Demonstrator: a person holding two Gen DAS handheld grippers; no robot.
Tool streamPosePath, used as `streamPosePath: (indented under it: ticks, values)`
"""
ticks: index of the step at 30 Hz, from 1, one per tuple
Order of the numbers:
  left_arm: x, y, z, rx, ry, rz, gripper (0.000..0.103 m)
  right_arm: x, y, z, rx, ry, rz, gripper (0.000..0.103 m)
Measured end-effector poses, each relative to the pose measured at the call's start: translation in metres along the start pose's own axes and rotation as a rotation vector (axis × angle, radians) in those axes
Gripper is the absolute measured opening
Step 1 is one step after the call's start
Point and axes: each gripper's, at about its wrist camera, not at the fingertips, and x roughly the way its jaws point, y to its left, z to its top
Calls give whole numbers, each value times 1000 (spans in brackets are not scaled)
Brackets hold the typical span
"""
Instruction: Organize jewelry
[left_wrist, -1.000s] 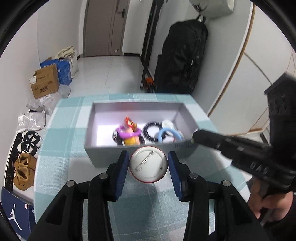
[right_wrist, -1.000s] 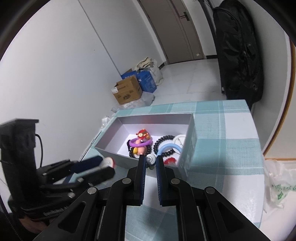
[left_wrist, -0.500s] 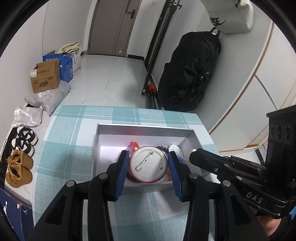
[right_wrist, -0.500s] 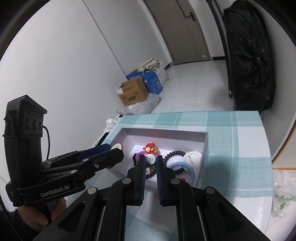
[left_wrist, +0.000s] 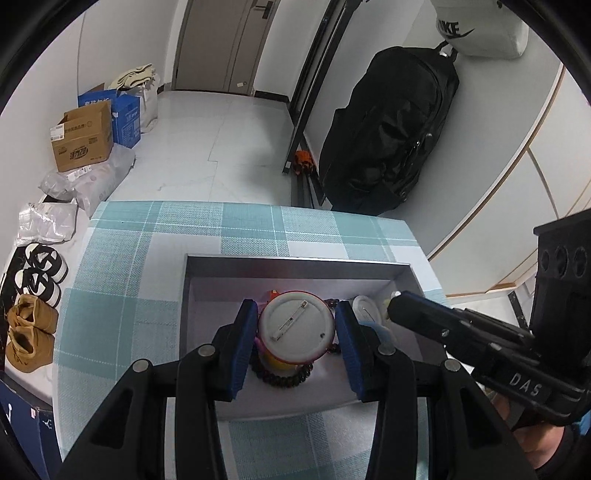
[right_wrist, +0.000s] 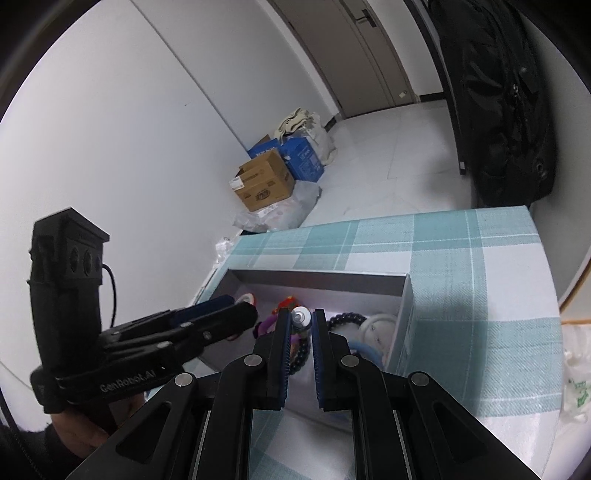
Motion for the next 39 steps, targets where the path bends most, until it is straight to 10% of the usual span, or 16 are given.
streamPosePath:
  ticks: [17,20,29,39]
  values:
    - [9,5,7,-56,61,-41,41,8,-5,3,12,4,0,14]
    - [1,6,7,-71,25,-67,63,4,-5,3,7,-8,-4,29]
    - [-10,-4,3,-15,-41,-4,65,-13,-2,3,0,-78,-23,66]
    - [-30,-10,-4,23,-144,73,65,-28,12,-8,-96,-120,-94,83]
